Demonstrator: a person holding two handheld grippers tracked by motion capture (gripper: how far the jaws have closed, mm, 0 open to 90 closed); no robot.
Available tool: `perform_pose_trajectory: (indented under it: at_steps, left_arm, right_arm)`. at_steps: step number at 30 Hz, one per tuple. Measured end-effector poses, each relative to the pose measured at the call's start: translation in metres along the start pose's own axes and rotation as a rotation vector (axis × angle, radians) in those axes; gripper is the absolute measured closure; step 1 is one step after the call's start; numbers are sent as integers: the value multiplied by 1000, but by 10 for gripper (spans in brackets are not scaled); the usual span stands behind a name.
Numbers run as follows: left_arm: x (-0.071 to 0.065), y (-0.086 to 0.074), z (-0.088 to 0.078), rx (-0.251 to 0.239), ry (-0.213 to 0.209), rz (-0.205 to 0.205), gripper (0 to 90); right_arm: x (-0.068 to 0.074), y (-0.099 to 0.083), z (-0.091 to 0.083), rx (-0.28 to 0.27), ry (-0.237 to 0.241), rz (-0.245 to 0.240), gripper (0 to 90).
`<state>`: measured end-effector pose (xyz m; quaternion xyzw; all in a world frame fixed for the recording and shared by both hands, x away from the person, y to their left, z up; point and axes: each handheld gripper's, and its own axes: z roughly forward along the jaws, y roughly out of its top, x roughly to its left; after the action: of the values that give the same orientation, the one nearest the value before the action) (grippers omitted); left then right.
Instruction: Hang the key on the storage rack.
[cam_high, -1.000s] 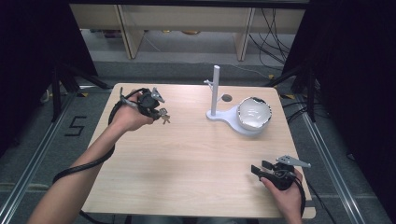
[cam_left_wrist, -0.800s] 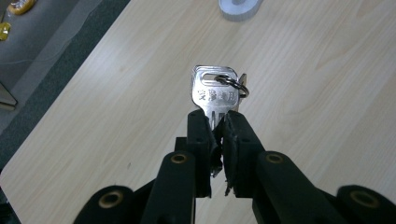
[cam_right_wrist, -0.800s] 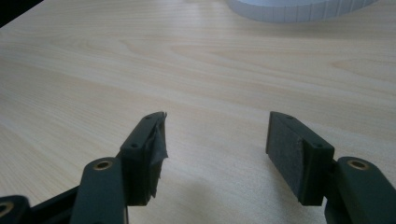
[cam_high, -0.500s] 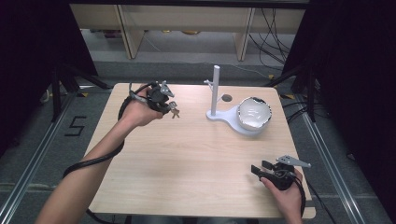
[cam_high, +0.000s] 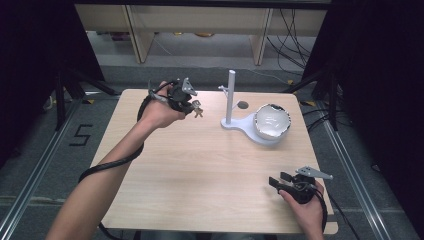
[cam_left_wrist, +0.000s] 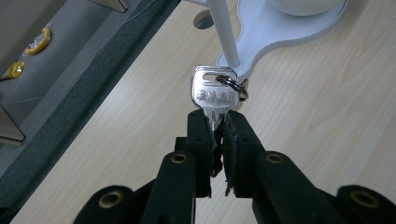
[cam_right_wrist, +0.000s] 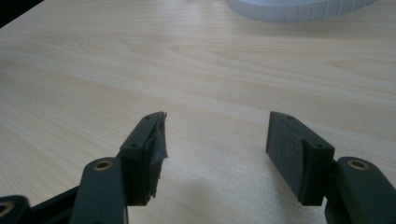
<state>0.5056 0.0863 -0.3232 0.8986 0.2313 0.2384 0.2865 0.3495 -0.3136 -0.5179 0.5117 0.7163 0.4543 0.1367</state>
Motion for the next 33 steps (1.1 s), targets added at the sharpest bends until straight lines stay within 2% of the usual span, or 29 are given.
perform_pose_trajectory:
  at_steps: [5, 6, 8, 9, 11, 12, 20, 21, 24, 25, 29, 30, 32, 33]
  left_arm:
    - [-2, 8, 4, 0, -8, 15, 811]
    - [-2, 12, 5, -10, -5, 13, 811]
    - [-2, 17, 6, -16, -9, 19, 811]
    - [-3, 19, 8, -34, -4, 9, 811]
    - [-2, 24, 8, -27, -7, 26, 811]
    - [-3, 27, 10, -42, -5, 15, 811]
    - [-3, 42, 12, -79, -2, 23, 811]
    - [-2, 48, 13, -85, -2, 22, 811]
    - [-1, 54, 14, -93, -1, 26, 811]
    - [0, 59, 15, -95, 0, 30, 811]
    - [2, 68, 18, -109, 0, 32, 811]
    - [3, 72, 19, -111, -5, 31, 811]
    - [3, 76, 22, -117, -6, 28, 811]
    - [4, 77, 23, -114, -6, 29, 811]
  right_arm:
    - [0, 0, 0, -1, 1, -1, 389]
    - [0, 0, 0, -4, 16, 5, 389]
    - [0, 0, 0, -5, 16, 5, 389]
    - [3, 0, -1, 4, 17, 45, 389]
    - [3, 0, -1, 1, 20, 40, 389]
    - [3, 0, -2, 9, 15, 39, 389]
    - [3, 0, -2, 15, 15, 44, 388]
    - [-1, 0, 0, -8, 7, -2, 389]
    - [-1, 0, 0, -7, -5, -7, 388]
    - [1, -1, 0, 0, 0, 30, 389]
    - [2, 0, -2, 9, 16, 43, 388]
    - [-1, 0, -1, -3, 1, -6, 388]
    - [-1, 0, 0, -11, -2, -6, 388]
    - [1, -1, 0, -9, 8, 32, 388]
